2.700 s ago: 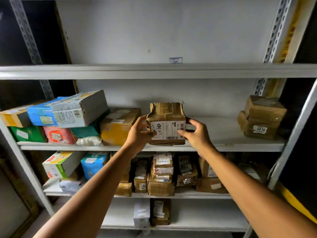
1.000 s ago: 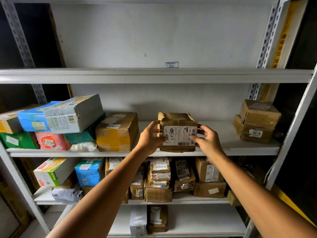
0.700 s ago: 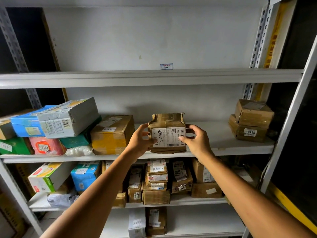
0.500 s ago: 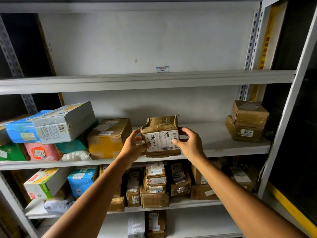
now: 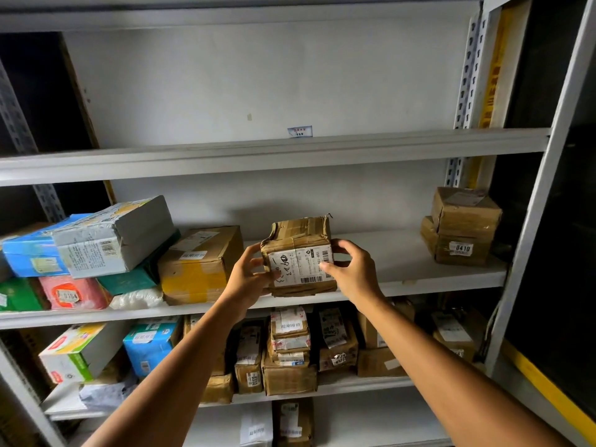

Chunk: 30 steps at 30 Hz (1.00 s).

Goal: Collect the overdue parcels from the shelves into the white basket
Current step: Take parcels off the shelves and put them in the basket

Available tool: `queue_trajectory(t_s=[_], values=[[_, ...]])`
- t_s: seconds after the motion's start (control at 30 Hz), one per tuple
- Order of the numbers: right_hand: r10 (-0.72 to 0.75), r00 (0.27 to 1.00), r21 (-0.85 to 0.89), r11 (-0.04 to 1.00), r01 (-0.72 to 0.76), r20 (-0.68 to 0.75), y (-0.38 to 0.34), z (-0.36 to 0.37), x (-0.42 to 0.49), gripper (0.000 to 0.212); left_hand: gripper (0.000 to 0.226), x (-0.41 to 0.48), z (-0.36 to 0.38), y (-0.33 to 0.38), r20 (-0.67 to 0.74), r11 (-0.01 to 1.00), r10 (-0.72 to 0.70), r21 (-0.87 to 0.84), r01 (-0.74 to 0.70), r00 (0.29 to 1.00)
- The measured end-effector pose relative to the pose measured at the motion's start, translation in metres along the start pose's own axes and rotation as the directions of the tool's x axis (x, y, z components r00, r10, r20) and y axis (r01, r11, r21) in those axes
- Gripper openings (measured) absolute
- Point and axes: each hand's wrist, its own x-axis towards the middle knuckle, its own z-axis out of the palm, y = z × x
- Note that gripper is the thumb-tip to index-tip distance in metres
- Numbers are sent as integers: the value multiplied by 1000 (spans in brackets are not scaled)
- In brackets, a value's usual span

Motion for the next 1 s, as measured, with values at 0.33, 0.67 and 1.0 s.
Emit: queue_trajectory(t_s=[0.33, 0.67, 1.0], values=[[60, 998, 94, 994, -63, 25, 32, -56, 13, 42, 67, 10, 68, 1, 11, 1000, 16, 13, -17, 1000], [94, 996, 82, 992, -94, 3, 77, -132, 36, 45, 60, 29, 161, 6, 58, 999, 26, -22, -25, 998], [191, 981, 66, 980, -188, -43, 115, -157, 80, 54, 60, 99, 212, -14, 189, 998, 48, -47, -40, 981]])
